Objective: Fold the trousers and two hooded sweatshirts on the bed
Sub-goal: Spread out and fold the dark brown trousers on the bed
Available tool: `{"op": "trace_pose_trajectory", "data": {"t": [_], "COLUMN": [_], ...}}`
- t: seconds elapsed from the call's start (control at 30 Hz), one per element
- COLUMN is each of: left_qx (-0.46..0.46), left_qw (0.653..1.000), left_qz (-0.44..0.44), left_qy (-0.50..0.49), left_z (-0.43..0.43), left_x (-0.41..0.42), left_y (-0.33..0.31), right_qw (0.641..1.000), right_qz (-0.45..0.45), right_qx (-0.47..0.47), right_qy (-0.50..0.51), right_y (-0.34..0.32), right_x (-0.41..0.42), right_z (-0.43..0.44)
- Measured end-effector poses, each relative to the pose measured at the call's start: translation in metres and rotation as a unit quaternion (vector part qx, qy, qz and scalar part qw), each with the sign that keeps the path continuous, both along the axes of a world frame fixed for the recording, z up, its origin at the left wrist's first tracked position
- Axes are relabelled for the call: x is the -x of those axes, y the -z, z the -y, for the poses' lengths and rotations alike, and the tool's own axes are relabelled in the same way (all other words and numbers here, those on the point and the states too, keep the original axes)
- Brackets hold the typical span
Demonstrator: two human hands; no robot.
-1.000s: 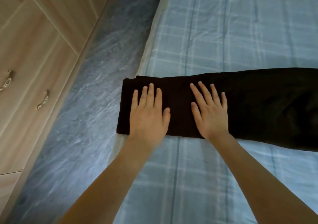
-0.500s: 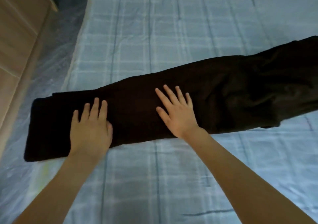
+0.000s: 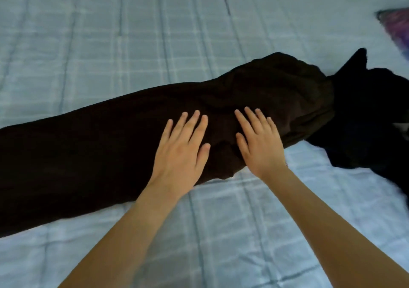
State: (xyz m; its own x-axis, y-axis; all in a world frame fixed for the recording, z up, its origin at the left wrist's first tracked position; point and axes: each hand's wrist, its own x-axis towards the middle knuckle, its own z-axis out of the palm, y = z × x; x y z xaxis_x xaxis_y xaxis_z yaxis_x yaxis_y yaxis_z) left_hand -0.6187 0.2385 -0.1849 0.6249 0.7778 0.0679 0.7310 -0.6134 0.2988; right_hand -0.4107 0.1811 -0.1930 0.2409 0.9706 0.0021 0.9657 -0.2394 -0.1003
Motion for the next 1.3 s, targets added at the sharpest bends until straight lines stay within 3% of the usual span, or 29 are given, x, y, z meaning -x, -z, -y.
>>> {"op": "trace_pose_trajectory", "data": {"t": [0.07, 0.13, 0.23, 0.3, 0.37, 0.43, 0.53, 0.6, 0.8, 0.9, 1.17, 1.3], "left_qx": [0.02, 0.049, 0.066, 0.074, 0.057, 0.043, 0.053, 0.068, 0.177, 0.191, 0.184, 0.11], "left_qw": [0.999, 0.995, 0.995, 0.997, 0.997, 0.994, 0.987, 0.986, 0.975, 0.969, 0.943, 0.92], "left_qz": [-0.05, -0.085, -0.074, -0.034, -0.015, -0.038, -0.107, -0.106, 0.013, 0.041, 0.023, -0.112], "left_qy": [0.009, 0.009, -0.003, 0.004, 0.052, 0.098, 0.105, 0.107, 0.133, 0.152, 0.277, 0.358], "left_z": [-0.001, -0.003, -0.002, 0.003, 0.013, 0.021, 0.024, 0.023, 0.018, 0.03, 0.158, 0.236], "left_x": [-0.021, -0.028, -0.027, -0.034, -0.053, -0.078, -0.105, -0.106, -0.085, -0.066, 0.005, 0.019], "left_y": [0.018, 0.034, 0.031, 0.015, 0.005, 0.01, 0.029, 0.034, 0.012, -0.013, -0.079, -0.037], "right_qw": [0.998, 0.991, 0.956, 0.904, 0.829, 0.77, 0.737, 0.74, 0.776, 0.765, 0.774, 0.769], "right_qz": [-0.046, -0.121, -0.187, -0.225, -0.348, -0.456, -0.507, -0.501, -0.445, -0.452, -0.407, -0.385], "right_qx": [0.014, -0.043, -0.197, -0.242, -0.212, -0.199, -0.208, -0.216, -0.281, -0.328, -0.374, -0.276], "right_qy": [-0.039, -0.037, 0.11, 0.272, 0.382, 0.4, 0.396, 0.394, 0.347, 0.32, 0.31, 0.429], "right_y": [0.012, 0.008, -0.012, -0.018, -0.02, -0.025, -0.028, -0.024, -0.024, -0.044, -0.129, -0.082], "right_x": [-0.013, -0.023, -0.042, -0.062, -0.078, -0.09, -0.099, -0.101, -0.099, -0.083, -0.02, 0.01], "right_z": [0.002, 0.005, 0.025, 0.042, 0.051, 0.046, 0.026, 0.016, 0.04, 0.068, 0.229, 0.336]}}
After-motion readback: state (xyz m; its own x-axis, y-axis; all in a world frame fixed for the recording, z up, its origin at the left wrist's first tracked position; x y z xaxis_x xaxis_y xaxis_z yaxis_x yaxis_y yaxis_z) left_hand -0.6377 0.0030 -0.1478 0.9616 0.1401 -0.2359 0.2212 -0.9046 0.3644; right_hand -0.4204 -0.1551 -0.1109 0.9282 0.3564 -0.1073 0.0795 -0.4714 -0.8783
